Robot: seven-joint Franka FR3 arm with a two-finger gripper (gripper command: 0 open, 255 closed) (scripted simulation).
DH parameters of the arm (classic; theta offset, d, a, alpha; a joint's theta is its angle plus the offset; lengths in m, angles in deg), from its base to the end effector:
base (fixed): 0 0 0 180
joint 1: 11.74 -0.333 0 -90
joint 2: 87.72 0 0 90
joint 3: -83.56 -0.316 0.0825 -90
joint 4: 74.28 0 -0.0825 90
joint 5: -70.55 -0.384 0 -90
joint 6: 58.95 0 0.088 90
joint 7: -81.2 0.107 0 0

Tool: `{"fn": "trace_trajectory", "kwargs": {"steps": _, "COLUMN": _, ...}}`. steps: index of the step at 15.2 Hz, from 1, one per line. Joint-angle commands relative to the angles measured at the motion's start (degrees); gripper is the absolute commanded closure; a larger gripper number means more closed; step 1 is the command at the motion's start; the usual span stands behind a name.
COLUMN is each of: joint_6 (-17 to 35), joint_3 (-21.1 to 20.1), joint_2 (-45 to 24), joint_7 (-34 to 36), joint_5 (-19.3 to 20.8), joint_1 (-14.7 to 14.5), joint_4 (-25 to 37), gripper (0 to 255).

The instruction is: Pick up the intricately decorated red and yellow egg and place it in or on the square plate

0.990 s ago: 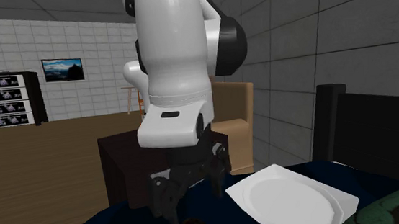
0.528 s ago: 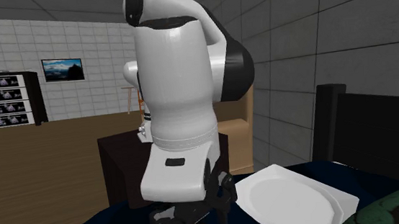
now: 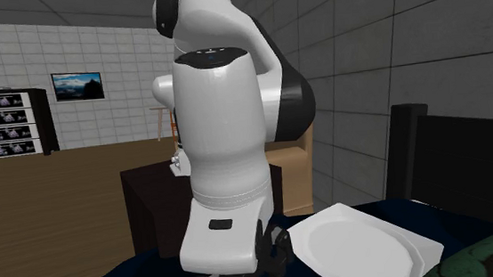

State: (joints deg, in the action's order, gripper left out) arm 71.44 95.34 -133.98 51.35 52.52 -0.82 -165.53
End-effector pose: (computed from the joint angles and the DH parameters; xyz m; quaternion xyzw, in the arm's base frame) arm 0.6386 -0.2413 0.1562 -0.9979 0.0188 0.0270 0.0564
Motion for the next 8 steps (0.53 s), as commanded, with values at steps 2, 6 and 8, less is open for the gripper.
{"fn": "trace_trajectory", "kwargs": {"steps": 2, "joint_6": 0.0, "joint_3": 0.0, "joint_2": 0.0, "joint_7": 0.0, "joint_5": 0.0, "joint_1": 0.0, "joint_4": 0.0, "gripper": 0}}
{"fn": "trace_trajectory", "kwargs": {"steps": 6, "joint_6": 0.0, "joint_3": 0.0, "joint_2": 0.0, "joint_7": 0.0, "joint_5": 0.0, "joint_1": 0.0, "joint_4": 0.0, "gripper": 255}}
{"fn": "trace_trajectory", "kwargs": {"steps": 8, "joint_6": 0.0, "joint_3": 0.0, "joint_2": 0.0, "joint_7": 0.0, "joint_5": 0.0, "joint_1": 0.0, "joint_4": 0.0, "gripper": 255}}
